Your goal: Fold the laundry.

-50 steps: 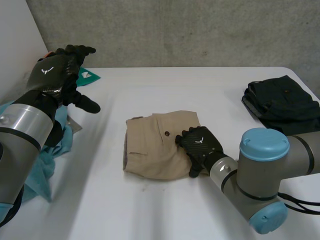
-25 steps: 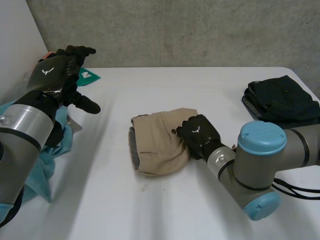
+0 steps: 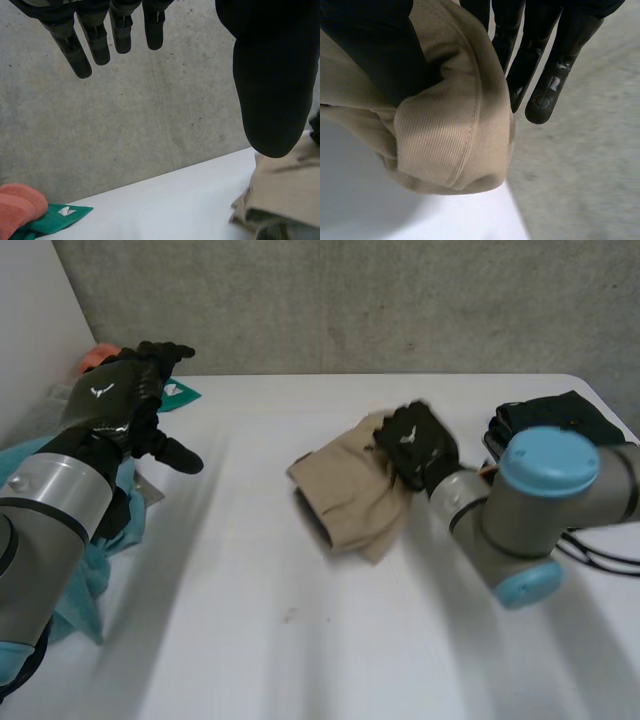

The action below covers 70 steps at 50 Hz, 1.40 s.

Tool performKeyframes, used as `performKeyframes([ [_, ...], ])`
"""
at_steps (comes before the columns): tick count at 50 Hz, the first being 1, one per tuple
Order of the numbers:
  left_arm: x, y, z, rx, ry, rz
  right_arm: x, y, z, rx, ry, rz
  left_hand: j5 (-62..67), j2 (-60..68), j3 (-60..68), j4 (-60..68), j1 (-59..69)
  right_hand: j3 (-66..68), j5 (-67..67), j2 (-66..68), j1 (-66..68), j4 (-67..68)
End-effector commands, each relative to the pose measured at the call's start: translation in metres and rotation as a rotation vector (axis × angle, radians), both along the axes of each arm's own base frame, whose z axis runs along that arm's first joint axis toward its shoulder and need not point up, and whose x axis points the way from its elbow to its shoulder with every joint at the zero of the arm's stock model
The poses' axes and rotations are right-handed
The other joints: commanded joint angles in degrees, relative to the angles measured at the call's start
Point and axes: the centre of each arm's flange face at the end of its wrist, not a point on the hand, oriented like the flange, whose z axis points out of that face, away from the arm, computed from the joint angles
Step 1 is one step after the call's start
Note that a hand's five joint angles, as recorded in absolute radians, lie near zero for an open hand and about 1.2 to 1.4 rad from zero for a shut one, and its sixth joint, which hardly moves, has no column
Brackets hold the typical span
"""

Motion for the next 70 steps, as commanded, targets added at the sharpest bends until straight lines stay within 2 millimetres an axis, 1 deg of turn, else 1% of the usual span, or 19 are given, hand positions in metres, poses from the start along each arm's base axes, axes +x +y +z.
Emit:
performKeyframes([
  [1, 0.0, -0.001, -0.001, 0.004, -0.001, 0.001, -0.037, -0.063, 0.052, -0.155, -0.06, -0.063, -2.5, -1.6, -1.8, -1.5, -1.5, 15.8, 19.8, 16.9, 30.1, 12.1],
  [5, 0.001, -0.002, -0.001, 0.006, 0.0, 0.006, -0.077, -0.104, 0.075, -0.235, -0.073, -0.14, -2.5, -1.6, -1.8, -1.5, -1.5, 15.8, 19.8, 16.9, 30.1, 12.1],
  [6, 0.001, -0.002, -0.001, 0.006, 0.0, 0.006, -0.097, -0.119, 0.08, -0.257, -0.07, -0.176, -2.5, -1.6, -1.8, -1.5, -1.5, 15.8, 19.8, 16.9, 30.1, 12.1],
  [9, 0.001, -0.002, -0.001, 0.005, 0.0, 0.008, -0.128, -0.139, 0.086, -0.284, -0.066, -0.229, -2.5, -1.6, -1.8, -1.5, -1.5, 15.8, 19.8, 16.9, 30.1, 12.1],
  [10, 0.001, -0.002, -0.001, 0.006, 0.0, 0.008, -0.151, -0.152, 0.09, -0.299, -0.067, -0.267, -2.5, -1.6, -1.8, -1.5, -1.5, 15.8, 19.8, 16.9, 30.1, 12.1],
  [12, 0.002, -0.002, -0.001, 0.005, 0.0, 0.009, -0.174, -0.163, 0.089, -0.296, -0.078, -0.299, -2.5, -1.6, -1.8, -1.5, -1.5, 15.8, 19.8, 16.9, 30.1, 12.1],
  [14, 0.001, -0.002, -0.001, 0.005, 0.0, 0.008, -0.205, -0.178, 0.075, -0.252, -0.11, -0.332, -2.5, -1.6, -1.8, -1.5, -1.5, 15.8, 19.8, 16.9, 30.1, 12.1],
  [17, 0.002, -0.002, -0.001, 0.006, 0.0, 0.009, -0.231, -0.189, 0.055, -0.191, -0.148, -0.346, -2.5, -1.6, -1.8, -1.5, -1.5, 15.8, 19.8, 16.9, 30.1, 12.1],
  [18, 0.002, -0.002, -0.001, 0.006, 0.0, 0.009, -0.246, -0.194, 0.038, -0.143, -0.167, -0.352, -2.5, -1.6, -1.8, -1.5, -1.5, 15.8, 19.8, 16.9, 30.1, 12.1],
  [26, 0.002, -0.002, -0.002, 0.007, -0.001, 0.009, -0.297, -0.198, -0.039, 0.041, -0.186, -0.372, -2.5, -1.6, -1.8, -1.5, -1.5, 13.9, 17.9, 15.0, 28.2, 10.1],
  [33, 0.001, -0.002, -0.004, 0.015, -0.004, 0.009, -0.301, -0.195, -0.053, 0.087, -0.192, -0.336, -2.5, -1.6, -1.8, -1.5, -1.5, 11.7, 15.7, 12.8, 26.0, 8.0],
  [36, 0.002, -0.002, -0.004, 0.015, -0.004, 0.011, -0.304, -0.195, -0.054, 0.086, -0.188, -0.334, -2.5, -1.6, -1.8, -1.5, -1.5, -8.2, -4.2, -7.1, 6.0, -12.0],
  [38, 0.002, -0.002, -0.004, 0.015, -0.004, 0.011, -0.305, -0.195, -0.052, 0.086, -0.189, -0.348, -2.5, -1.6, -1.8, -1.5, -1.5, -33.7, -29.7, -32.6, -19.4, -37.5],
  [41, 0.002, -0.002, -0.004, 0.015, -0.003, 0.012, -0.307, -0.194, -0.047, 0.086, -0.19, -0.365, -2.5, -1.6, -1.8, -1.5, -1.5, -54.2, -50.2, -53.1, -39.9, -57.9],
  [50, 0.002, -0.002, -0.003, 0.012, -0.002, 0.012, -0.338, -0.189, 0.023, -0.009, -0.203, -0.523, -2.5, -1.6, -1.8, -1.5, -1.5, -54.2, -50.2, -53.1, -39.9, -57.9],
  [61, 0.002, -0.001, 0.0, 0.002, 0.001, 0.012, -0.354, -0.171, 0.114, -0.093, -0.243, -0.804, -2.5, -1.6, -1.8, -1.5, -1.5, -54.2, -50.2, -53.1, -39.9, -57.9],
  [64, 0.002, -0.001, 0.0, 0.003, 0.001, 0.012, -0.34, -0.169, 0.126, -0.092, -0.249, -0.803, -2.5, -1.6, -1.8, -1.5, -1.5, -54.2, -50.2, -53.1, -39.9, -57.9],
  [65, 0.002, -0.001, 0.0, 0.002, 0.001, 0.012, -0.319, -0.169, 0.13, -0.088, -0.253, -0.758, -2.5, -1.6, -1.8, -1.5, -1.5, -54.2, -50.2, -53.1, -39.9, -57.9],
  [70, 0.002, -0.001, 0.0, 0.002, 0.001, 0.012, -0.267, -0.166, 0.137, -0.06, -0.282, -0.649, -2.5, -1.6, -1.8, -1.5, -1.5, -54.2, -50.2, -53.1, -39.9, -57.9],
])
